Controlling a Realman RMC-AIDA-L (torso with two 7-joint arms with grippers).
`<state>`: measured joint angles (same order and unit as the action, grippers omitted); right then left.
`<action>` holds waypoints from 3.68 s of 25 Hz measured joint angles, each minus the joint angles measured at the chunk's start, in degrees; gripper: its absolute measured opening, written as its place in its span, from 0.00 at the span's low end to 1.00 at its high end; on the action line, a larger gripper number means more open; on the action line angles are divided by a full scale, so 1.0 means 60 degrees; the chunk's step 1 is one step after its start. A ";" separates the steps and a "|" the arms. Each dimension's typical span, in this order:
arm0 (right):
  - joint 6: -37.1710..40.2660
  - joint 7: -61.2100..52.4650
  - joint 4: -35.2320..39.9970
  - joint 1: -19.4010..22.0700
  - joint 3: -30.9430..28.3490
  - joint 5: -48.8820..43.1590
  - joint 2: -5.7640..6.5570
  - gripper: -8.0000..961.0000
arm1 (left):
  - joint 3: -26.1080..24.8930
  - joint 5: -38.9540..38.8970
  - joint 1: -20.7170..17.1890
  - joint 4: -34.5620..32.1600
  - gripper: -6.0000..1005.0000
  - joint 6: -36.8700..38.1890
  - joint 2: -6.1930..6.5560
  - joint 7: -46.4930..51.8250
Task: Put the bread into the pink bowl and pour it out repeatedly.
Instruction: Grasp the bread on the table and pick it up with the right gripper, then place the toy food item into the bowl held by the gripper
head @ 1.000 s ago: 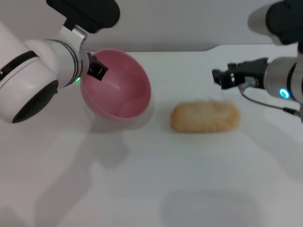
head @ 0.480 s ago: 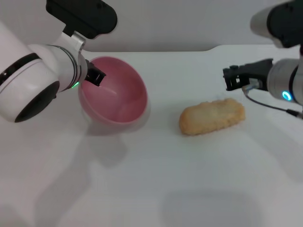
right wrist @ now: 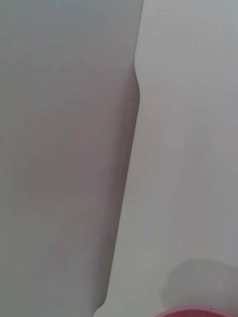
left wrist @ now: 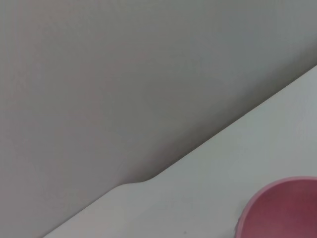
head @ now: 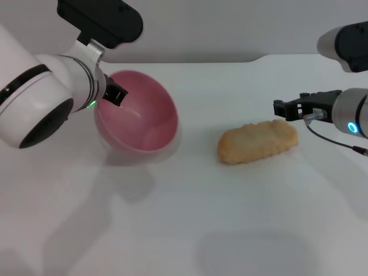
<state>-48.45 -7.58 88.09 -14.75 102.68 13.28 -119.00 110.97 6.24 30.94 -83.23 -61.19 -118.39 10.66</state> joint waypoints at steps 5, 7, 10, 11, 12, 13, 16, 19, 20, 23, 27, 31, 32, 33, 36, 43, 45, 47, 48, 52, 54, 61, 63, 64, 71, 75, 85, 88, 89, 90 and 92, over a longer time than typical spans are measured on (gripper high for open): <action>-0.0038 -0.0156 -0.0195 -0.0001 -0.0034 0.0011 0.0008 0.58 | 0.0020 -0.0001 0.0050 0.0000 0.08 -0.0007 0.0000 -0.0010; -0.0048 -0.0224 -0.0306 0.0001 -0.0028 0.0014 0.0002 0.63 | 0.0026 -0.0001 0.0076 0.0007 0.08 -0.0008 0.0000 -0.0012; -0.0037 -0.0328 -0.0526 0.0018 -0.0023 0.0015 -0.0003 0.69 | 0.0033 -0.0001 0.0090 0.0014 0.08 -0.0011 0.0000 -0.0013; -0.0012 -0.0355 -0.0604 0.0018 -0.0023 0.0016 -0.0003 0.71 | 0.0037 0.0000 0.0095 0.0014 0.08 -0.0011 0.0000 -0.0014; 0.0015 -0.0378 -0.0702 0.0011 -0.0023 0.0022 -0.0003 0.73 | 0.0039 0.0000 0.0098 0.0014 0.08 -0.0011 0.0000 -0.0015; 0.0041 -0.0390 -0.0796 -0.0012 -0.0022 0.0052 -0.0002 0.75 | 0.0044 0.0000 0.0107 0.0014 0.08 -0.0011 0.0000 -0.0016; 0.0182 -0.0403 -0.1078 -0.0097 -0.0023 0.0242 0.0008 0.75 | 0.0046 0.0000 0.0126 0.0014 0.08 -0.0008 -0.0001 -0.0019; 0.0377 -0.0406 -0.1368 -0.0185 -0.0066 0.0340 0.0017 0.74 | 0.0046 0.0001 0.0136 0.0015 0.08 -0.0004 0.0000 -0.0030; 0.0377 -0.0406 -0.1368 -0.0185 -0.0066 0.0340 0.0017 0.74 | 0.0046 0.0001 0.0138 0.0019 0.08 -0.0003 0.0000 -0.0032; 0.0441 -0.0407 -0.1716 -0.0369 -0.0108 0.0344 0.0021 0.74 | 0.0043 0.0001 0.0148 0.0072 0.08 0.0020 0.0000 -0.0034; 0.0579 -0.0407 -0.2373 -0.0695 -0.0163 0.0372 0.0006 0.73 | 0.0007 -0.0001 0.0219 0.0251 0.08 0.0062 0.0000 -0.0034; 0.0826 -0.0407 -0.2847 -0.0921 -0.0229 0.0529 -0.0001 0.73 | -0.0031 -0.0118 0.0287 0.0391 0.08 0.0088 0.0000 -0.0039; 0.0885 -0.0407 -0.2948 -0.0968 -0.0233 0.0574 0.0005 0.72 | -0.0036 -0.0153 0.0297 0.0404 0.08 0.0092 0.0000 -0.0045; 0.0933 -0.0407 -0.3040 -0.1016 -0.0236 0.0602 0.0009 0.72 | -0.0039 -0.0182 0.0307 0.0416 0.08 0.0097 -0.0001 -0.0052; 0.1069 -0.0407 -0.3353 -0.1181 -0.0257 0.0620 0.0018 0.72 | -0.0041 -0.0194 0.0310 0.0422 0.08 0.0099 -0.0001 -0.0055; 0.1077 -0.0341 -0.3783 -0.1480 -0.0281 0.0723 0.0010 0.71 | -0.0106 -0.0293 0.0400 0.0424 0.08 0.0030 0.0000 -0.0075; 0.1051 -0.0105 -0.3791 -0.1487 -0.0279 0.0886 0.0023 0.70 | -0.0164 -0.0384 0.0411 0.0424 0.08 0.0024 0.0000 -0.0116; 0.1012 0.0183 -0.3757 -0.1476 -0.0280 0.1034 0.0034 0.63 | -0.0256 -0.0546 0.0436 0.0424 0.08 0.0012 0.0000 -0.0179; 0.0996 0.0283 -0.3722 -0.1457 -0.0281 0.1067 0.0035 0.60 | -0.0271 -0.0584 0.0443 0.0424 0.08 0.0009 -0.0001 -0.0192; 0.0907 0.0405 -0.3334 -0.1269 -0.0270 0.1089 0.0039 0.46 | -0.0282 -0.0652 0.0470 0.0425 0.08 0.0004 0.0000 -0.0263; 0.0852 0.0410 -0.2806 -0.0983 -0.0259 0.1078 0.0039 0.41 | -0.0282 -0.0690 0.0483 0.0420 0.08 -0.0002 0.0000 -0.0283; 0.0526 0.0454 -0.1560 -0.0468 -0.0299 0.0863 0.0070 0.31 | -0.0268 -0.0712 0.0498 0.0362 0.08 -0.0056 -0.0004 -0.0285; 0.0419 0.0505 -0.1231 -0.0370 -0.0300 0.0792 0.0056 0.30 | -0.0267 -0.0713 0.0501 0.0361 0.08 -0.0069 -0.0007 -0.0285; 0.0345 0.0517 -0.1028 -0.0315 -0.0301 0.0747 0.0051 0.30 | -0.0267 -0.0713 0.0501 0.0361 0.08 -0.0069 -0.0007 -0.0285; -0.0416 0.0528 0.0742 0.0048 -0.0345 0.0102 0.0020 0.26 | -0.0279 -0.0731 0.0503 0.0403 0.08 -0.0134 -0.0015 -0.0283; -0.0740 0.0562 0.1421 0.0092 -0.0367 -0.0107 0.0016 0.23 | -0.0280 -0.0775 0.0502 0.0408 0.08 -0.0134 -0.0015 -0.0284; -0.0998 0.0787 0.2597 0.0013 -0.0501 -0.0134 0.0029 0.05 | -0.0235 -0.1005 0.0580 0.0415 0.09 -0.0118 -0.0015 -0.0283; -0.1112 0.0795 0.3000 -0.0076 -0.0532 -0.0136 0.0046 0.04 | -0.0196 -0.1223 0.0609 0.0421 0.09 -0.0078 -0.0027 -0.0283; -0.1171 0.0795 0.3160 -0.0132 -0.0546 -0.0151 0.0049 0.04 | -0.0161 -0.1319 0.0634 0.0422 0.09 -0.0075 -0.0035 -0.0283; -0.1208 0.0796 0.3263 -0.0169 -0.0549 -0.0167 0.0051 0.04 | -0.0107 -0.1393 0.0660 0.0423 0.09 -0.0071 -0.0039 -0.0275; -0.1298 0.0795 0.3492 -0.0259 -0.0528 -0.0211 0.0046 0.04 | 0.0119 -0.1567 0.0722 0.0417 0.09 -0.0037 -0.0058 -0.0237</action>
<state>-56.23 -2.81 109.04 -16.31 99.51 12.01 -118.72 111.68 -3.17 35.27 -80.73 -61.42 -118.74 9.24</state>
